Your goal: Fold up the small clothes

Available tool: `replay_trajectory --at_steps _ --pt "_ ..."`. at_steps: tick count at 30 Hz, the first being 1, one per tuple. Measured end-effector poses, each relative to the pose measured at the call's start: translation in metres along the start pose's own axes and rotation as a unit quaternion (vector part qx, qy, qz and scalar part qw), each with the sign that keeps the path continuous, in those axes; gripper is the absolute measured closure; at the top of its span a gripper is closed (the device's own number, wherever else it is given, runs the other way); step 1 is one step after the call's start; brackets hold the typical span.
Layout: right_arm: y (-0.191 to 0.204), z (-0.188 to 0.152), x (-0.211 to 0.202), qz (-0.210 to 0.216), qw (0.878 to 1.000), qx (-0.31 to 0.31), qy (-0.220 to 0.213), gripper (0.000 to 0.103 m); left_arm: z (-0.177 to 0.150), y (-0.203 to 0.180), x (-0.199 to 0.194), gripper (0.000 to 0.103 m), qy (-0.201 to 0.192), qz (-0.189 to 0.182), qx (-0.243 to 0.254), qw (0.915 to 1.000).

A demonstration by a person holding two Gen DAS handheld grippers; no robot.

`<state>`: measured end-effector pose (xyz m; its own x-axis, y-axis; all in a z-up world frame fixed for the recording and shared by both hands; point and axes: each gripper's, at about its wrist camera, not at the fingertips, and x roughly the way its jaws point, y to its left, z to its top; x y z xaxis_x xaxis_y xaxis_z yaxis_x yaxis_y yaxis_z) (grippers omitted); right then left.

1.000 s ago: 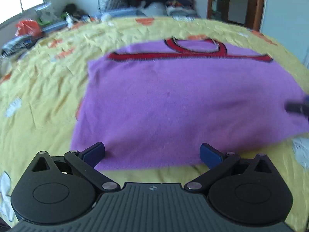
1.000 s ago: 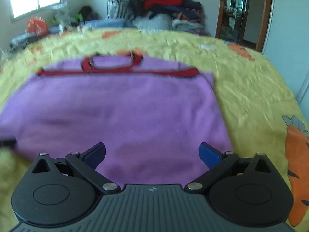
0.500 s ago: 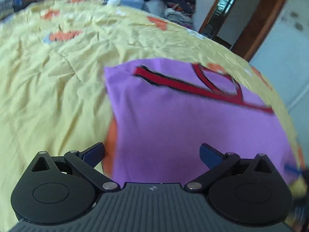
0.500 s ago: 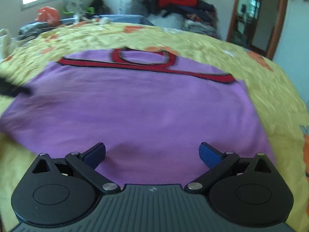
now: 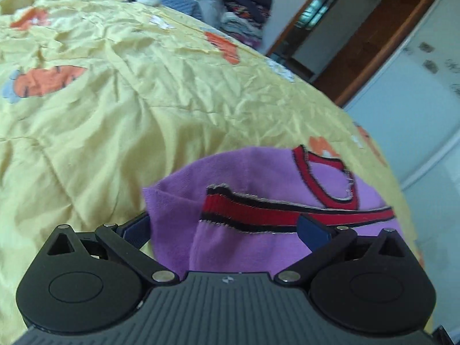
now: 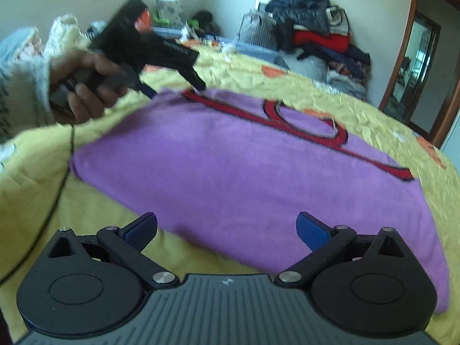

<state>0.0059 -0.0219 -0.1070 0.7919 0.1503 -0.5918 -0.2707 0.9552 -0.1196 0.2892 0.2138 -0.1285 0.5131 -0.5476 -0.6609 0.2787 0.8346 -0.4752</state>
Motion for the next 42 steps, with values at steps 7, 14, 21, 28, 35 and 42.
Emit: replay_trajectory --at_steps 7,14,21,28,35,42 --pt "0.001 0.016 -0.004 0.038 0.997 0.046 -0.055 0.000 0.012 0.035 0.002 0.080 0.043 -0.075 -0.085 0.9927" --pt "0.058 0.019 0.006 0.010 0.988 -0.132 -0.075 0.000 0.015 0.043 0.008 0.093 0.071 -0.076 -0.097 0.9898" --pt "0.133 0.016 0.027 0.012 0.947 -0.317 -0.051 0.000 0.015 0.047 0.009 0.093 0.080 -0.075 -0.111 0.9878" --pt "0.170 0.008 0.045 0.004 0.914 -0.403 -0.041 0.032 0.015 0.045 0.008 0.092 0.079 -0.068 -0.104 0.9891" --pt "0.184 -0.004 0.058 -0.021 0.890 -0.455 -0.035 0.087 0.011 0.049 0.010 0.090 0.071 -0.081 -0.129 0.9858" --pt "0.166 0.010 0.044 0.011 0.927 -0.373 -0.043 0.091 0.006 0.054 0.002 0.093 0.054 -0.101 -0.143 0.9832"
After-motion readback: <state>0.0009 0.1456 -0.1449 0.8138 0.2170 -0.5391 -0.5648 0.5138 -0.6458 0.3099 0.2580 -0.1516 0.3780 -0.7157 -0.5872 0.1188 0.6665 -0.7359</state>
